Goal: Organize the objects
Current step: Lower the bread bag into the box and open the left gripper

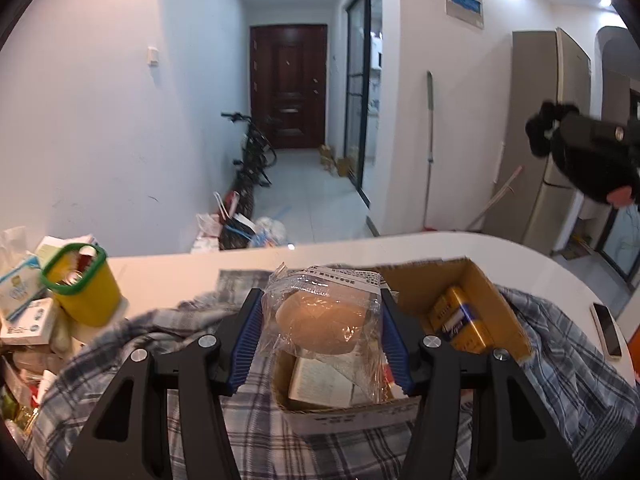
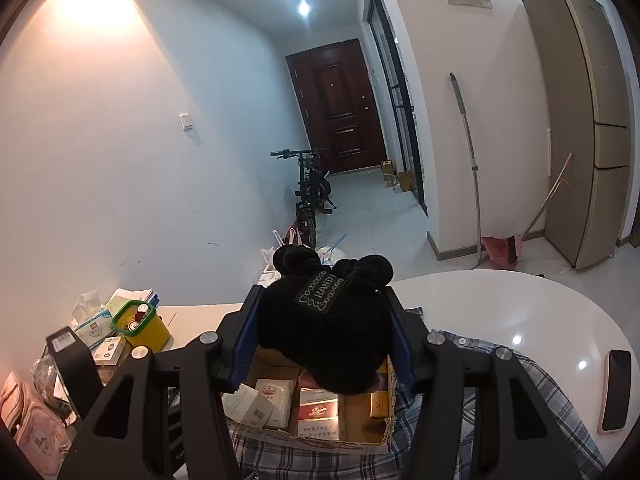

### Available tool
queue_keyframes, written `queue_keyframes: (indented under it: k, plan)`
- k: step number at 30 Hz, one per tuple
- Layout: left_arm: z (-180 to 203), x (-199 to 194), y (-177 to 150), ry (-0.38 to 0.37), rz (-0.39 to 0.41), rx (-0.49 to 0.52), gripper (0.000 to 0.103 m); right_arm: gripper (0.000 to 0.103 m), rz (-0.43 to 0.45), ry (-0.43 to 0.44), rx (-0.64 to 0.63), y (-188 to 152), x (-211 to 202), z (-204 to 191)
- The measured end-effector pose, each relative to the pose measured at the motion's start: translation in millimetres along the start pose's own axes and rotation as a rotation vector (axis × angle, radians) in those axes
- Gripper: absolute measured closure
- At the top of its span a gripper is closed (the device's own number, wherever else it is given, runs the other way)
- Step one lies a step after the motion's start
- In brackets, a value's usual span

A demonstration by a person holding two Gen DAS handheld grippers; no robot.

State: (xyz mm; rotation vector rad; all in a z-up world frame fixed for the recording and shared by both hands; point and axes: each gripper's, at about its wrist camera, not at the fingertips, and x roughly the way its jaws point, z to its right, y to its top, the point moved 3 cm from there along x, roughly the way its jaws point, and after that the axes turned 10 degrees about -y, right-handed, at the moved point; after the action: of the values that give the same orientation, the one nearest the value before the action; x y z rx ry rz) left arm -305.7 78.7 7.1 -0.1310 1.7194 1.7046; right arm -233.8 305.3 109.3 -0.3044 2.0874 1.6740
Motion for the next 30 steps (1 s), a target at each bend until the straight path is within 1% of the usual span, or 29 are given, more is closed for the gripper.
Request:
queue_keyframes:
  k: [2, 5, 8, 10, 11, 14, 15, 17, 19, 20, 21, 23, 25, 27, 30]
  plan:
    - [2.9, 7.1, -4.6, 0.010, -0.018, 0.014, 0.046, 0.048, -0.012, 0.004, 0.006, -2.8, 3.2, -0.4]
    - [1.5, 13.9, -7.2, 0.038, -0.018, 0.020, 0.046, 0.048, -0.029, 0.008, 0.001, -4.5, 8.4, -5.0]
    - [-1.5, 19.0, -9.9, 0.021, -0.035, 0.014, 0.046, 0.048, -0.040, 0.002, -0.004, -6.1, 12.4, -6.5]
    - [-0.2, 24.3, -12.3, -0.008, -0.065, 0.019, 0.041, 0.048, -0.049, 0.000, -0.005, -7.9, 15.3, -6.7]
    - [0.7, 27.5, -14.1, -0.005, -0.080, 0.025, 0.038, 0.048, -0.054, 0.000, -0.004, -8.1, 16.3, -6.1]
    - [6.2, 31.7, -17.9, 0.020, -0.091, 0.060, 0.036, 0.048, -0.064, 0.004, 0.007, -9.1, 19.2, -3.8]
    - [7.8, 31.5, -18.2, 0.026, -0.091, 0.073, 0.031, 0.048, -0.066, 0.004, 0.009, -8.9, 19.7, -2.8]
    - [9.7, 24.7, -15.4, 0.056, -0.062, 0.085, 0.027, 0.048, -0.068, 0.000, 0.016, -6.8, 21.0, -1.5]
    - [11.8, 13.8, -9.7, 0.056, -0.019, 0.088, 0.025, 0.048, -0.068, -0.001, 0.023, -6.3, 21.2, 1.0]
    - [12.7, 5.6, -5.8, 0.047, 0.013, 0.089, 0.018, 0.048, -0.069, -0.001, 0.028, -6.0, 21.2, 2.1]
    - [12.6, -1.3, -2.7, 0.048, 0.041, 0.088, 0.015, 0.048, -0.070, 0.000, 0.030, -6.0, 21.2, 2.8]
    - [11.1, -14.5, 3.3, 0.067, 0.098, 0.081, 0.015, 0.048, -0.070, 0.000, 0.033, -5.5, 20.8, 3.5]
    - [6.8, -21.3, 7.7, 0.084, 0.116, 0.057, 0.015, 0.048, -0.066, -0.004, 0.036, -5.3, 19.9, 3.7]
    - [-0.7, -26.8, 11.6, 0.106, 0.125, 0.008, 0.015, 0.048, -0.064, -0.004, 0.034, -5.6, 18.7, 3.1]
    - [-7.6, -34.2, 15.5, 0.110, 0.150, -0.025, 0.015, 0.048, -0.066, 0.003, 0.019, -6.0, 17.8, -0.4]
